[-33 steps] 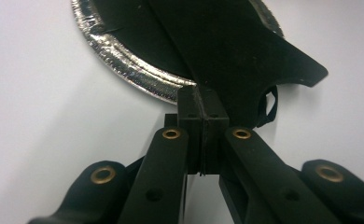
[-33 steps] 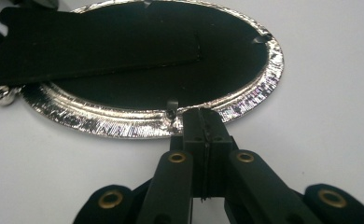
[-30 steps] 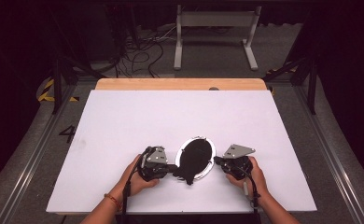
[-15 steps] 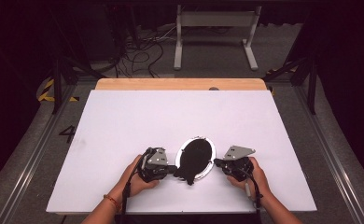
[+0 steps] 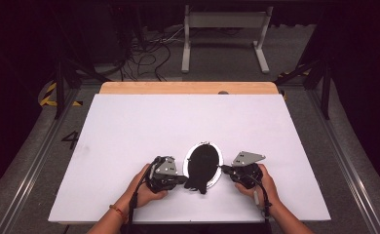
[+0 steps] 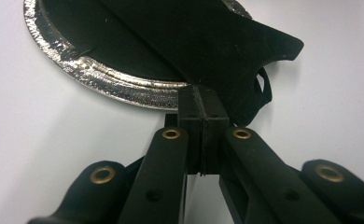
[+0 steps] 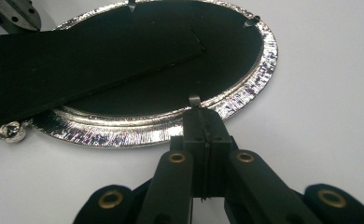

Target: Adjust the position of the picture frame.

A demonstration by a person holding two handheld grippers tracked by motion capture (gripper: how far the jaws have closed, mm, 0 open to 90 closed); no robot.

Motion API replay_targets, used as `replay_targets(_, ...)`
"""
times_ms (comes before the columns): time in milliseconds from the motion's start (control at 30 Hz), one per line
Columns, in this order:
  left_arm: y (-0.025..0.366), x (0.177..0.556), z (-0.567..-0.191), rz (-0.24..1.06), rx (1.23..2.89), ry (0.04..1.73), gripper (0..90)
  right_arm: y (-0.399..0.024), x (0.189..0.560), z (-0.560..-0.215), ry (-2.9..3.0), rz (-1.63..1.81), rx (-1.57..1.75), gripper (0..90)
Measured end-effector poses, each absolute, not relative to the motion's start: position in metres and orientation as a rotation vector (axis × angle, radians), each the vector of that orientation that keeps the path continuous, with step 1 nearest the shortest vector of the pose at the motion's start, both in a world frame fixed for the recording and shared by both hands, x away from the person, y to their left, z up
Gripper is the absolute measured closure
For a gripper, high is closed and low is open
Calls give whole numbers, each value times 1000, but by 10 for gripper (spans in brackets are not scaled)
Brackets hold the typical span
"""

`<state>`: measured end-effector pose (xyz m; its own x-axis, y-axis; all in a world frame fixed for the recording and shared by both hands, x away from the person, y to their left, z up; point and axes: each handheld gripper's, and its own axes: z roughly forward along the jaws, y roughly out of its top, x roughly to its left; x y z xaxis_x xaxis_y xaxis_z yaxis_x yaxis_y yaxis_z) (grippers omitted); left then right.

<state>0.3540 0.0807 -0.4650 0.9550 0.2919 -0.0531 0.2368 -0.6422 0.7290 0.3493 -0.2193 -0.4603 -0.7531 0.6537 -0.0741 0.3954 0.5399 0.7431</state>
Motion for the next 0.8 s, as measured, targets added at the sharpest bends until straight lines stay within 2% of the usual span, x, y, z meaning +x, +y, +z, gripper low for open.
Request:
replay_targets(667,68,353,-466,116,2279,378,900,-221,365,-461,2381,1032,901,900)
replay_targets(800,63,352,-466,127,2289,360,900,-223,367,-461,2364,1015,899,864)
